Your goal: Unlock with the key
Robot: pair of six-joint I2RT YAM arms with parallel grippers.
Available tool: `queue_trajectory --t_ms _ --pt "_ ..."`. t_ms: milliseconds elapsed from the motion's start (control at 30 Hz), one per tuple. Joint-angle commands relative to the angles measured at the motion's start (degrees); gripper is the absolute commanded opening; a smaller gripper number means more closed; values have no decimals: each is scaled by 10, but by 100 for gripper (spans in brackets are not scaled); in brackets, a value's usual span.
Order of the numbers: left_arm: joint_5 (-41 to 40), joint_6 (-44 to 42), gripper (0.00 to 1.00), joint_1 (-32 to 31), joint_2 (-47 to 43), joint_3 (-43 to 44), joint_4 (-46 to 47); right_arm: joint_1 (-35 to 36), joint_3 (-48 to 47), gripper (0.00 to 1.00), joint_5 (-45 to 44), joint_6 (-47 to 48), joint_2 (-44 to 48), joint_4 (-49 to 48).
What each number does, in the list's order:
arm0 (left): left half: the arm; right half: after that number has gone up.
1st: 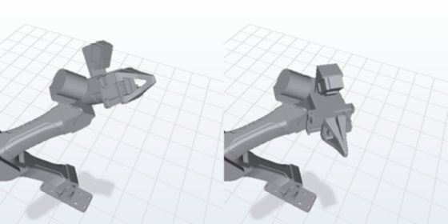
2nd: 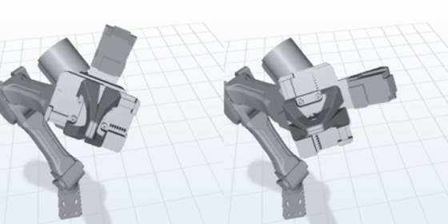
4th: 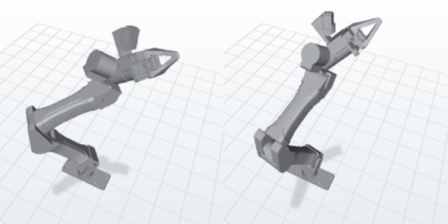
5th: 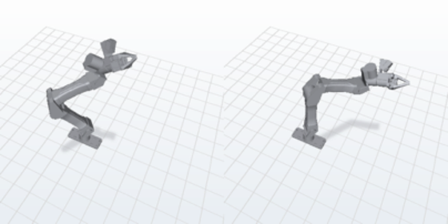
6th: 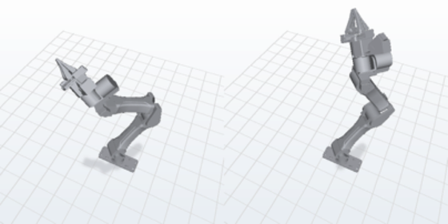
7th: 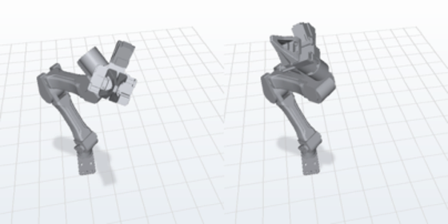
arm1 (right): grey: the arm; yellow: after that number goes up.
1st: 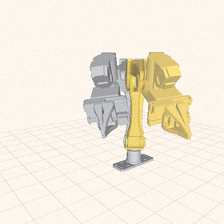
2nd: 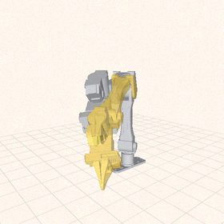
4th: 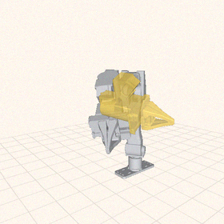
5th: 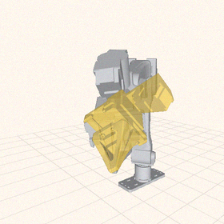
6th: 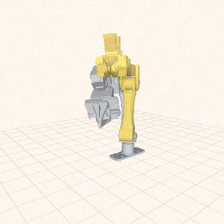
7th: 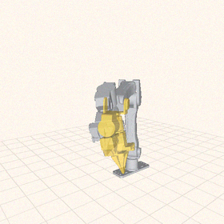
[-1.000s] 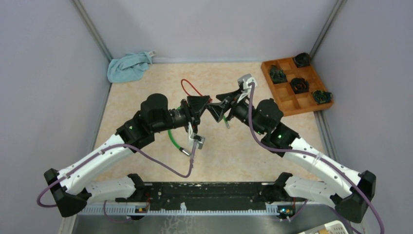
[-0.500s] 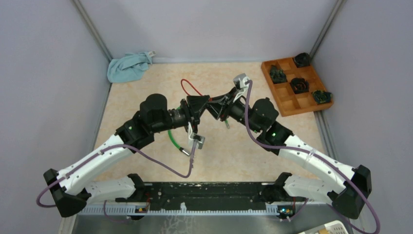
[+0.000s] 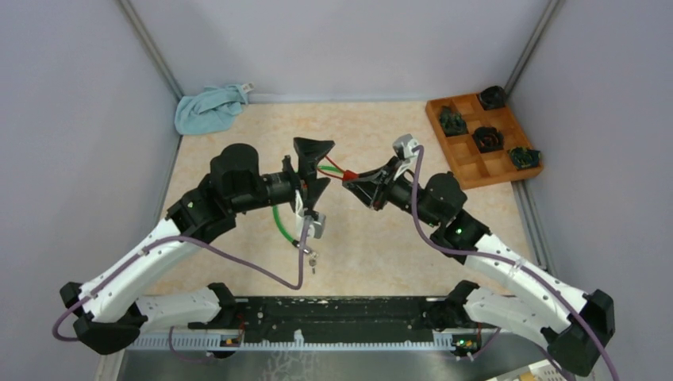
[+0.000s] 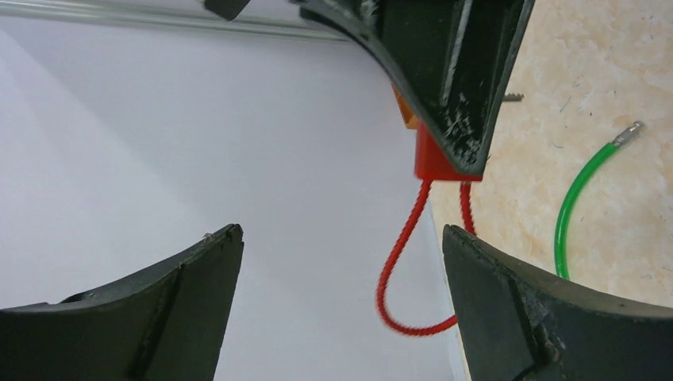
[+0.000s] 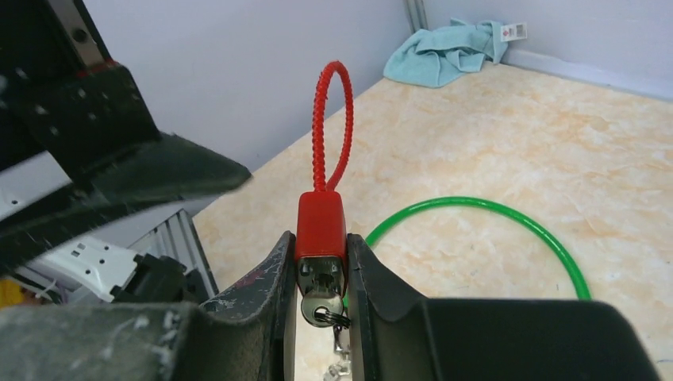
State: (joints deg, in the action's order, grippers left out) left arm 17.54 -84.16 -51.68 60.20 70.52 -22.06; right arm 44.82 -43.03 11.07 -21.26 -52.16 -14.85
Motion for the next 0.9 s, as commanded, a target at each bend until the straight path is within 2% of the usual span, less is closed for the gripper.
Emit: queue_trajectory --t_ms 0,67,133,167,233,333,500,700,867 --pt "3 30 99 -2 -15 51 -85 -24 1 0 76 2 38 7" --pt "9 15 96 -3 -15 51 -99 -24 -8 0 96 4 34 23" --pt "14 -13 84 -2 -10 45 -113 -25 -23 0 120 4 21 36" --pt "13 -29 74 -3 -8 41 -117 -25 -30 0 129 3 15 41" --pt "4 -60 60 -4 -4 34 -124 -25 -40 0 139 -4 10 44" --pt "-13 -99 45 -5 5 32 -143 -25 -49 0 147 -8 7 47" --pt "-10 -113 44 -6 8 44 -196 -25 -54 0 151 -10 5 55" --pt "-8 -109 51 -13 6 41 -215 -25 -58 0 167 -13 0 49" --pt "-33 -108 45 -22 11 23 -176 -25 -58 0 185 -23 -1 33"
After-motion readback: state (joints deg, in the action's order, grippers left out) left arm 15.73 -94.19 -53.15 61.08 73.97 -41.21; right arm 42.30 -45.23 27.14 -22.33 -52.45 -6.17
